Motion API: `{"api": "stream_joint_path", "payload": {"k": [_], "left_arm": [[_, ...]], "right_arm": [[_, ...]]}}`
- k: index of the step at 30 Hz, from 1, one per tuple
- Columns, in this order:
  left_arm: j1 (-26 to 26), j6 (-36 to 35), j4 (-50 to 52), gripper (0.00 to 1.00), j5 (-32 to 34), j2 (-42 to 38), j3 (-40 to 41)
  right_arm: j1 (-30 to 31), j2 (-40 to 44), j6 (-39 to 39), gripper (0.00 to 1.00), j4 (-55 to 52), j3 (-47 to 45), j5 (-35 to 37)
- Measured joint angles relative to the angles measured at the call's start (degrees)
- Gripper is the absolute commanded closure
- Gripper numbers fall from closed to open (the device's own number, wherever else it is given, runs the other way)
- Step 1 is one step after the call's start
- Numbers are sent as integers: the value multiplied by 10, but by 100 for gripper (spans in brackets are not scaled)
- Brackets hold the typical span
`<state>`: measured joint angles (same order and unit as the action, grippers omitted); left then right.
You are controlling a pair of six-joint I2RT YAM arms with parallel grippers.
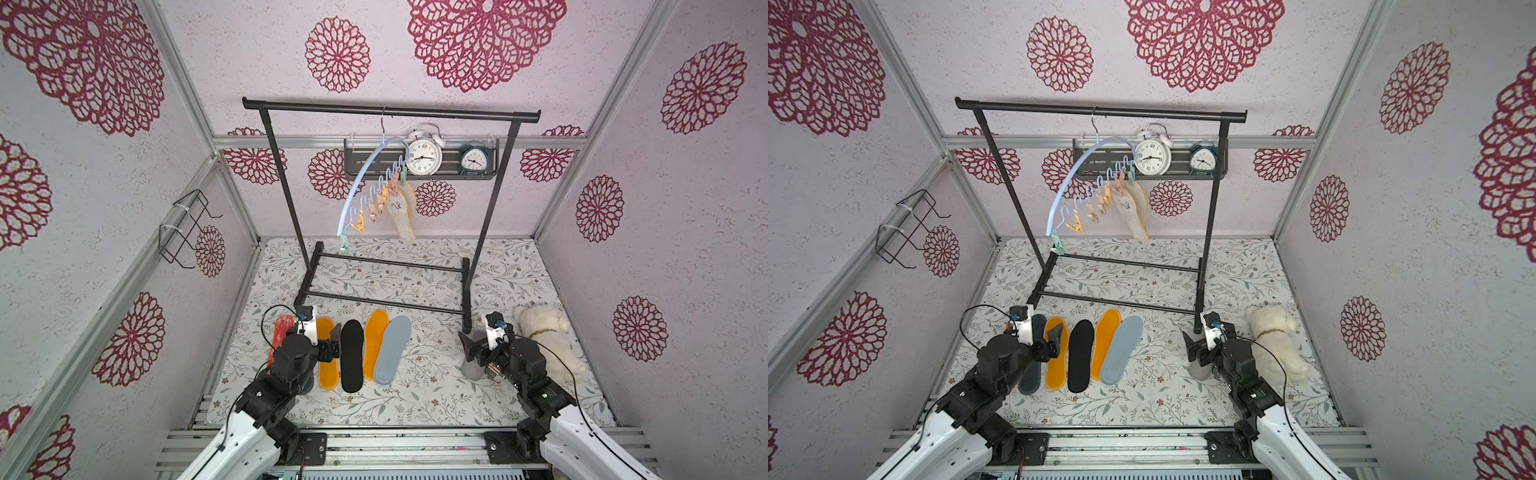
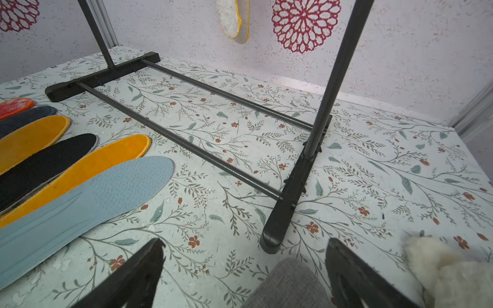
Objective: Take the shoe insoles off the hanger
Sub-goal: Remove the insole from the hanger.
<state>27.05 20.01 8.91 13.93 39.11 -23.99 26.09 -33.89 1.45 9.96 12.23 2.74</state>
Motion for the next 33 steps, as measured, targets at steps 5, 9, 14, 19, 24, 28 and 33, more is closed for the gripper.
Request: {"api": "stream_joint_path", "payload": {"k": [5,9,14,19,24,28,33], "left_arm": [[-80,9,-160,14,-123,218,-31],[-121,15,-271,15,-241,399,-139],[-154,47,-417,16,-372,585,-306],[-166,89,-509,15,-471,745,-492],[-167,142,-561,15,-531,888,-687],[-165,175,-569,15,-563,972,-810],[-157,191,-562,16,-585,1033,-901]], "right_arm": [[-3,7,0,3,-10,0,-7],[-5,5,0,2,-12,0,-15],[-10,-3,0,2,-13,0,-25],[-14,-22,0,3,-12,0,-44],[-18,-50,0,5,-12,3,-70],[-21,-69,1,5,-14,16,-92],[-23,-86,1,5,-16,47,-107]]}}
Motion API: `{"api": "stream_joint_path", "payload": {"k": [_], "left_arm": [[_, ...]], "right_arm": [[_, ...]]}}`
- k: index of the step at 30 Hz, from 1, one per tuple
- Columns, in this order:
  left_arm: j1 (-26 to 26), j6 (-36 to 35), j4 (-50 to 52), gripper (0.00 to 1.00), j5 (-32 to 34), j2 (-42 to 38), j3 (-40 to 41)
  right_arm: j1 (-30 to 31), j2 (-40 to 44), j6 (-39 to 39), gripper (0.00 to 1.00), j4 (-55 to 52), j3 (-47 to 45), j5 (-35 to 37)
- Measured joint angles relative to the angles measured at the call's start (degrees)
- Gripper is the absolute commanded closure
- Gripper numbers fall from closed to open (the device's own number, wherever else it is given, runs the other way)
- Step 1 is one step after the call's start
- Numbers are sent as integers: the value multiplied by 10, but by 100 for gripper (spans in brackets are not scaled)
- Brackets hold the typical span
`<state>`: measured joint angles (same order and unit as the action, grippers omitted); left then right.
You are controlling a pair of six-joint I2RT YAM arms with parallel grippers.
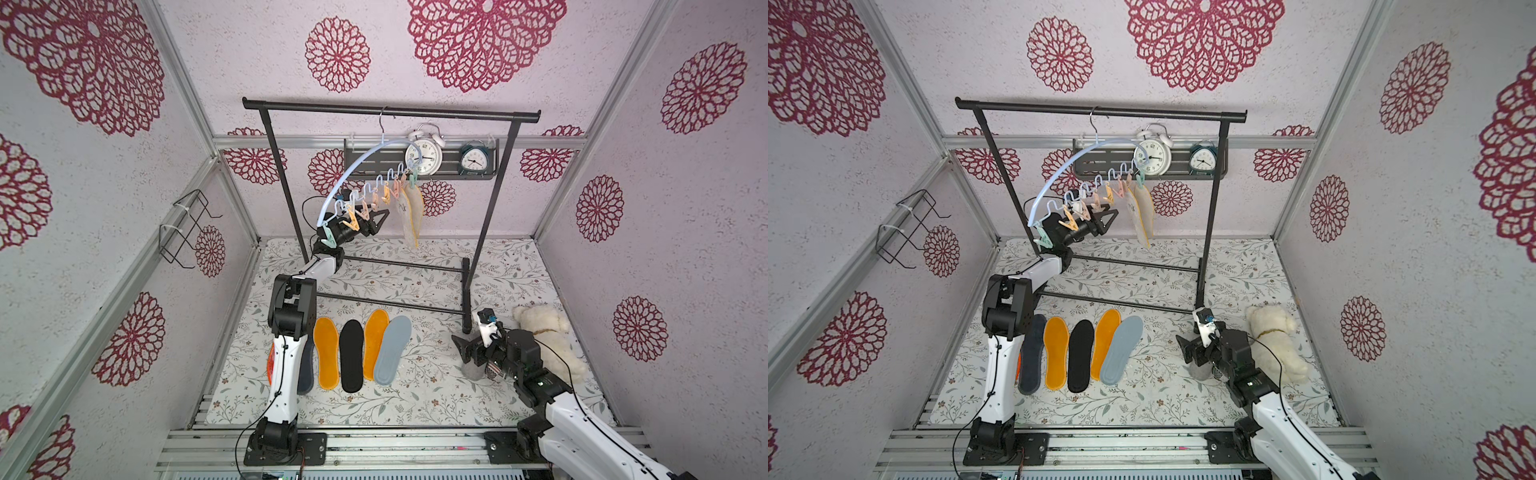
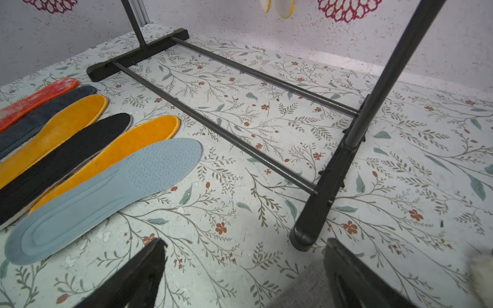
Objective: Take the shoe insoles off the hanger
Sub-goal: Remove the insole from the hanger.
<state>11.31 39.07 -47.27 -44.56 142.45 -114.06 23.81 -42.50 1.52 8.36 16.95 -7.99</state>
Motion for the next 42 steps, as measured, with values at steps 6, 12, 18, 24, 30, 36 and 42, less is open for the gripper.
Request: {"api": "stream_joint_path", "payload": {"k": [6,12,18,24,30,36,42], "left_arm": [[17,-3,24,16,-17,35,-68],[35,-9,50,16,-20,89,-173],[44,-11,80,17,-25,148,-250],[52,-4,90,24,-38,158,-252],[70,1,89,33,-45,158,-264],[82,19,75,51,-57,158,-262],[89,35,60,64,-62,158,-256]], "right_arm": [[-1,-7,0,5,-9,14,-16],[-1,-30,0,5,-19,23,-35],[-2,-37,0,5,-28,36,-54],[-2,-35,0,5,-41,39,-59],[-2,-35,0,5,-49,39,-69],[-2,-36,0,5,-48,39,-73],[-2,-39,0,6,-42,39,-74]]}}
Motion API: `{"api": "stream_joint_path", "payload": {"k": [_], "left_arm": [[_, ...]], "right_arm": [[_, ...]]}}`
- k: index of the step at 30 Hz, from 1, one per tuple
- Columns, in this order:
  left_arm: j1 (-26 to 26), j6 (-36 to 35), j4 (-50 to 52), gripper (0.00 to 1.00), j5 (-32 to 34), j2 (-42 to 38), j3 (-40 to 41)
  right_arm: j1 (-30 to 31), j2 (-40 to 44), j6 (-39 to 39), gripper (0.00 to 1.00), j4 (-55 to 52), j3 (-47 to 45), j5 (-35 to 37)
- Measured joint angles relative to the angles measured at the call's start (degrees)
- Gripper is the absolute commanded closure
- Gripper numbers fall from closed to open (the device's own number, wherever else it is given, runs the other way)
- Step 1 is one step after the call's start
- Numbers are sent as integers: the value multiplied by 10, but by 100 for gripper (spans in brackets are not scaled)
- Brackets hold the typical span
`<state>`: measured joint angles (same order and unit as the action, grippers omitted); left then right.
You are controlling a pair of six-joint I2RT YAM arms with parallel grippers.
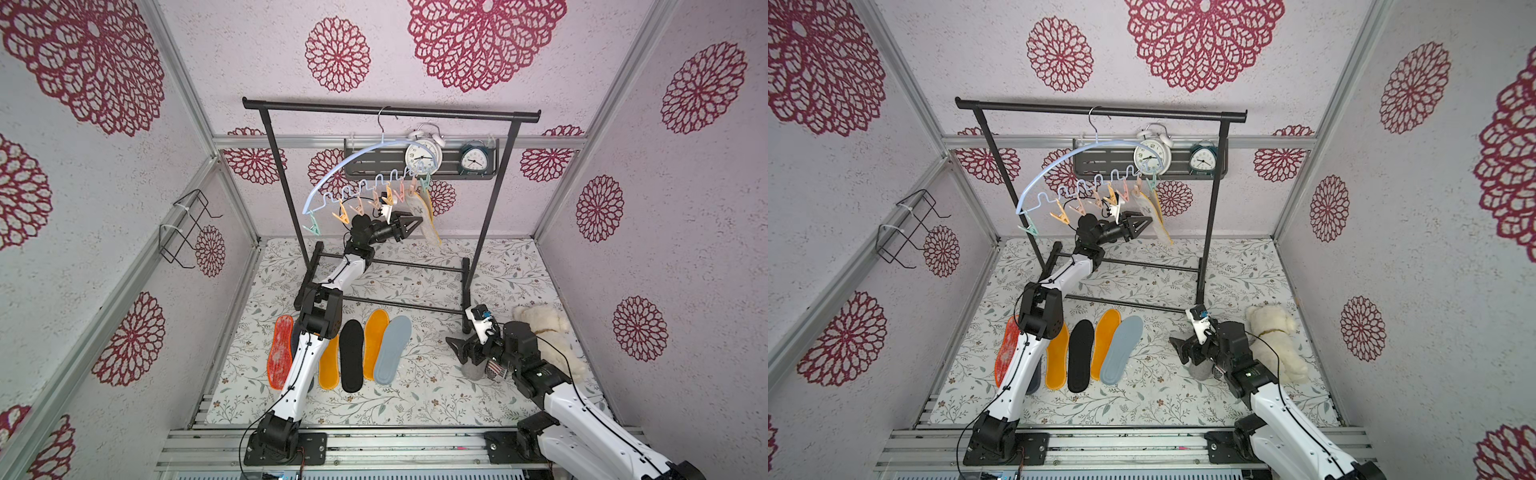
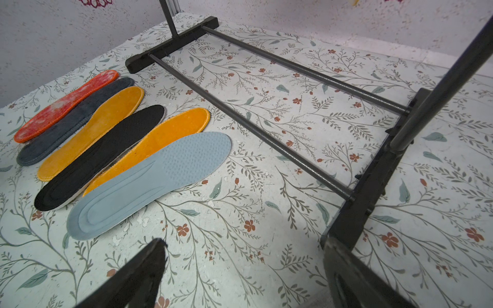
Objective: Take the shoe insoles off the hanger
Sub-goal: Remove the insole from the hanger.
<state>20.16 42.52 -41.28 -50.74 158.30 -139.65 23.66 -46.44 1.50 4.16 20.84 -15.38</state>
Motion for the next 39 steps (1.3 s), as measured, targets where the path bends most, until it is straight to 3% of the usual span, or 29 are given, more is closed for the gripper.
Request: {"api": "stream_joint_path", "payload": {"k": [3,9,21,32,39], "left_arm": [[1,7,-2,82,0,0,1],[4,16,-19,100,0,0,8],[5,26,-31,100,0,-21,49],[1,34,-43,100,-11,-73,128],[-2,37,-43,100,-19,-93,151]], "right_arm": [[0,-5,0,6,7,0,-1],[0,-7,0,6,13,0,-1],[0,-26,-8,14,5,38,2],[-1,-183,-11,21,26,348,2],[-3,-349,-10,24,80,524,-9]]}}
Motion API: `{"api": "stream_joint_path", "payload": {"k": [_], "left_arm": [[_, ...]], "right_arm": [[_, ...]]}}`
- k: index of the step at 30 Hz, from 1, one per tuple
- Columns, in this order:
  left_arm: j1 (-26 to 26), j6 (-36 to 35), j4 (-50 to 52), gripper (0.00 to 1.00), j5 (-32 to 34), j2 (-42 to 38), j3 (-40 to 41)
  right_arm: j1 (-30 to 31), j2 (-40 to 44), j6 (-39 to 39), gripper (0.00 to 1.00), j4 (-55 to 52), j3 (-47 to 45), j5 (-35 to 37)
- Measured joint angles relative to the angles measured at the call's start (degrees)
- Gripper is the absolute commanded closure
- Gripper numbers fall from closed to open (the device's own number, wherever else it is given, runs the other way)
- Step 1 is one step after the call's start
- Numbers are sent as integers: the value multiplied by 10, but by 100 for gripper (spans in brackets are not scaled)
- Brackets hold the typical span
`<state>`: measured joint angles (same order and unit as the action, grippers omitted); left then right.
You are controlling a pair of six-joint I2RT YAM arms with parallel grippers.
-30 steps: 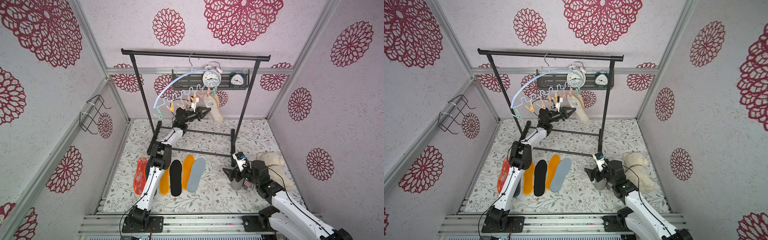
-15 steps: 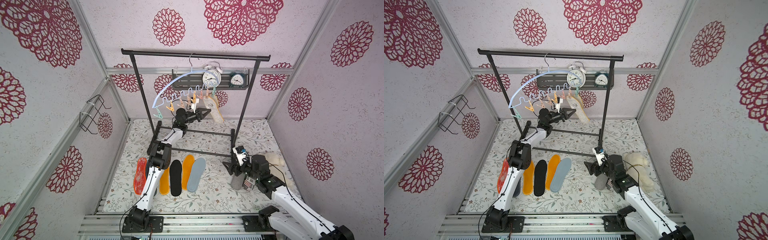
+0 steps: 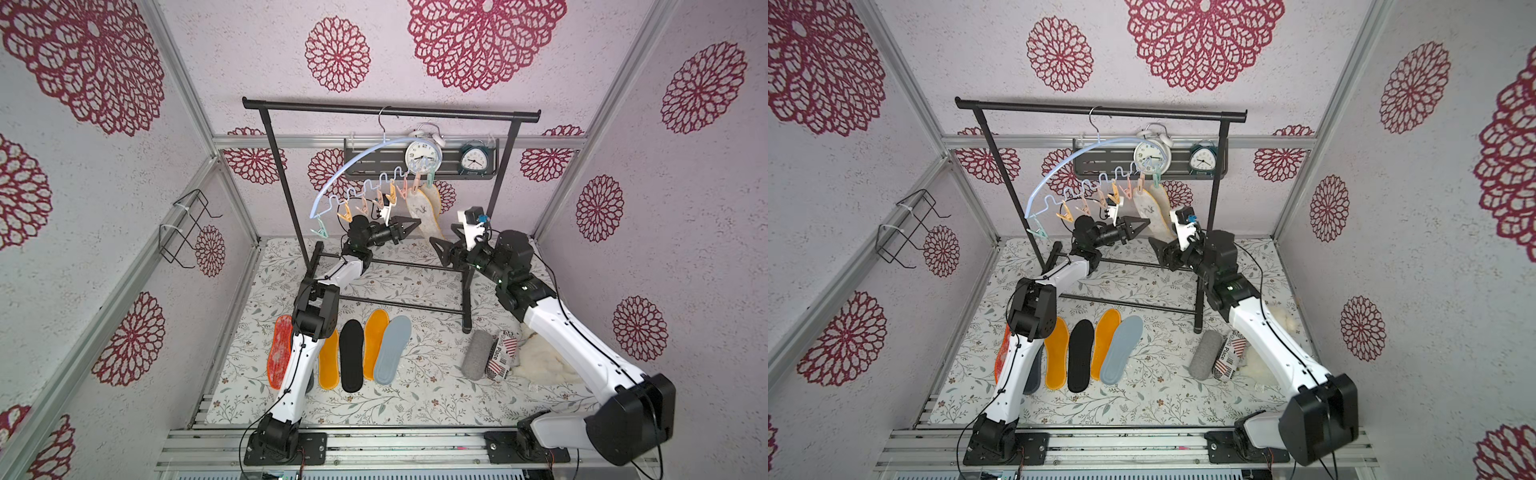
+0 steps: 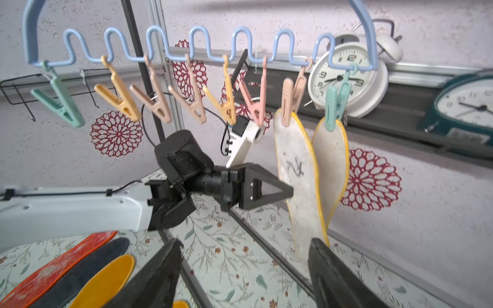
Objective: Take the shoe insoles off the hanger
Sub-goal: Remove the insole from the hanger, then open the clamp at the hanger.
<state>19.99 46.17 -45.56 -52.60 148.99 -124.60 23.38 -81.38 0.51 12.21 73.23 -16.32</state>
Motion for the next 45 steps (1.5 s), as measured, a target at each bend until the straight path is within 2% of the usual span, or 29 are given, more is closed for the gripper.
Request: {"api": "stream_joint_path", "payload": {"k": [8,17,24,30,37,40,45], "left_arm": [[-3,2,1,100,-10,-10,13],[-16,5,2,100,-19,-22,26],[-21,6,2,100,-21,-24,27],[-24,6,2,100,-22,-26,33],[-25,6,2,100,-23,-30,34],[-26,6,2,100,-23,-31,34],[-28,6,3,100,-25,-31,34]], "right_arm": [[-16,-193,-3,30,35,198,-14],[-29,-342,-21,32,17,406,-42],[-29,-405,-42,37,7,488,-70],[-29,-436,-56,43,5,520,-99],[-29,-497,-76,62,-7,625,-125],[-29,-508,-83,66,-5,641,-136],[-29,-519,-103,64,14,644,-150]]}}
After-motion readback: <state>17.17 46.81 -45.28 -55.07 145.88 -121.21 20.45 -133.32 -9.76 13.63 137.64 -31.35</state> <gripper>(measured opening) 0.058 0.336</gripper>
